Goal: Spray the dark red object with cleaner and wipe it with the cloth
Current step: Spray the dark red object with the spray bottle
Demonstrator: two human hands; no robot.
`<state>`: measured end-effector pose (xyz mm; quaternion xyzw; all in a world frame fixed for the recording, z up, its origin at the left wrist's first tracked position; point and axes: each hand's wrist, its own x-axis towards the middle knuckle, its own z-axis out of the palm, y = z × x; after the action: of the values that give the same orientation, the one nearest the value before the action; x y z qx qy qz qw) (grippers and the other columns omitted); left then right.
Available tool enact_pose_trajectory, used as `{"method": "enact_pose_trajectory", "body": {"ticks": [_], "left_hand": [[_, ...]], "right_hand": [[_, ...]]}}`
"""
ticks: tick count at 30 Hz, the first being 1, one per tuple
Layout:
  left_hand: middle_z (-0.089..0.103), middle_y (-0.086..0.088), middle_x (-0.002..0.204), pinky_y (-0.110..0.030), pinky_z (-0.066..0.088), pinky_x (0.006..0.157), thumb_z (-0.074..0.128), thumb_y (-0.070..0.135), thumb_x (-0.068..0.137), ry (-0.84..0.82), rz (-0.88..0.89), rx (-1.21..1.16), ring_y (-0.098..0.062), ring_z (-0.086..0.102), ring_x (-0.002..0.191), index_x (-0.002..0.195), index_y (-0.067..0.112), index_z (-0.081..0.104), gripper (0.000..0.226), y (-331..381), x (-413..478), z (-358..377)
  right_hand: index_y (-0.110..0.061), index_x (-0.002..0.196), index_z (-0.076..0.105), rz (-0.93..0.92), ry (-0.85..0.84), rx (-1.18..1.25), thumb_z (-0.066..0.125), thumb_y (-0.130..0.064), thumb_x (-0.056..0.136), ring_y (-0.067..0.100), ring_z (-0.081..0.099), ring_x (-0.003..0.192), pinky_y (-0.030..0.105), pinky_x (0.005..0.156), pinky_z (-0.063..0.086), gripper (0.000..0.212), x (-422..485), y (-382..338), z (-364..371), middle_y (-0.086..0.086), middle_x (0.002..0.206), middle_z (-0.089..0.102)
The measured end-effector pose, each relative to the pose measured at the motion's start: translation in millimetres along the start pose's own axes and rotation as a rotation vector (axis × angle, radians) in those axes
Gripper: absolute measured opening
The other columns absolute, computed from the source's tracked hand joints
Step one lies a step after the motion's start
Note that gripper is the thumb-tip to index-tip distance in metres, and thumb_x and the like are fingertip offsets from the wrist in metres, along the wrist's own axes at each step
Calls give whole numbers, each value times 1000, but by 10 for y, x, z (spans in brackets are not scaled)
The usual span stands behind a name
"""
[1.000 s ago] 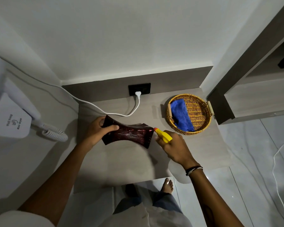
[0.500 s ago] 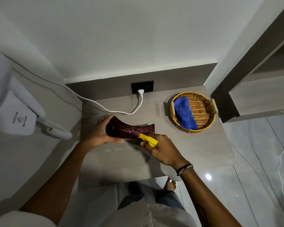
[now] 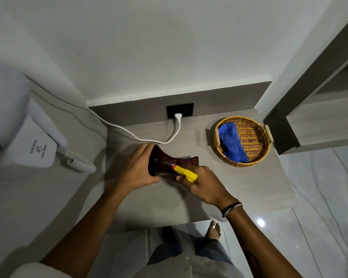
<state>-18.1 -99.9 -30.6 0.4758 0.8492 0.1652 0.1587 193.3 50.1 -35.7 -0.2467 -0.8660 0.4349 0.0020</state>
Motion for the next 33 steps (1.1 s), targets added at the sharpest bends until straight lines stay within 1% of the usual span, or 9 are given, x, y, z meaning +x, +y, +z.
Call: {"method": "enact_pose_trajectory", "body": {"ticks": [5, 10, 14, 17, 20, 24, 27, 29, 33], "left_hand": [[48, -17, 156, -39, 38, 118, 83, 45, 62, -22, 54, 36, -35, 49, 141, 158, 2, 40, 114, 205, 10, 49], [50, -13, 150, -39, 44, 112, 84, 46, 60, -27, 44, 53, -34, 53, 134, 155, 5, 42, 112, 183, 56, 27], [50, -10, 148, -39, 47, 108, 88, 44, 60, -35, 50, 59, -32, 54, 130, 154, 7, 43, 110, 162, 72, 5], [50, -8, 146, -37, 47, 107, 89, 42, 60, -39, 47, 48, -30, 54, 129, 153, 9, 44, 109, 150, 75, -8], [50, -7, 147, -36, 48, 106, 91, 43, 60, -43, 36, 34, -28, 53, 130, 154, 11, 44, 110, 143, 65, -16], [53, -9, 144, -40, 50, 108, 92, 47, 59, -23, 43, 39, -30, 55, 129, 153, 9, 47, 110, 156, 53, -5], [58, -9, 129, -44, 55, 96, 84, 59, 58, 70, 80, 89, -31, 61, 115, 144, 9, 54, 103, 251, 118, 14], [59, -9, 124, -45, 56, 91, 77, 68, 60, 112, 26, 104, -32, 62, 110, 145, 12, 52, 104, 345, 188, 15], [53, -15, 145, -50, 57, 96, 62, 79, 68, 60, -244, 35, -37, 58, 124, 159, 35, 36, 104, 402, 321, -22]], "right_hand": [[-24, 112, 73, 35, 24, -25, 64, -48, 102, 28, 69, 87, 42, 75, 56, 27, -24, 11, -24, 3, 96, 78], [-24, 98, 71, 106, 67, 14, 68, -36, 97, 30, 66, 79, 39, 66, 47, 13, -23, 78, -78, 4, 86, 76], [-23, 106, 73, 173, 93, -43, 66, -44, 97, 34, 68, 85, 44, 71, 56, 24, -29, 151, -99, 9, 94, 77], [-24, 96, 68, 240, 82, -132, 64, -47, 99, 40, 69, 88, 40, 69, 51, 24, -62, 285, -111, 13, 95, 76], [-23, 97, 70, 308, 90, -184, 63, -51, 100, 41, 70, 90, 42, 73, 54, 29, -123, 406, -143, 13, 97, 76], [-19, 93, 68, 329, 128, -122, 63, -53, 102, 36, 69, 82, 45, 72, 56, 35, -181, 480, -199, 10, 88, 74], [-18, 88, 66, 312, 208, -8, 66, -47, 102, 34, 66, 77, 42, 67, 51, 33, -205, 489, -252, 9, 80, 72], [-17, 86, 66, 298, 249, 46, 69, -43, 102, 32, 66, 74, 39, 65, 47, 31, -225, 469, -284, 8, 77, 71], [-16, 86, 66, 269, 250, 66, 68, -40, 103, 33, 66, 76, 46, 70, 52, 30, -248, 418, -314, 9, 79, 72]]}}
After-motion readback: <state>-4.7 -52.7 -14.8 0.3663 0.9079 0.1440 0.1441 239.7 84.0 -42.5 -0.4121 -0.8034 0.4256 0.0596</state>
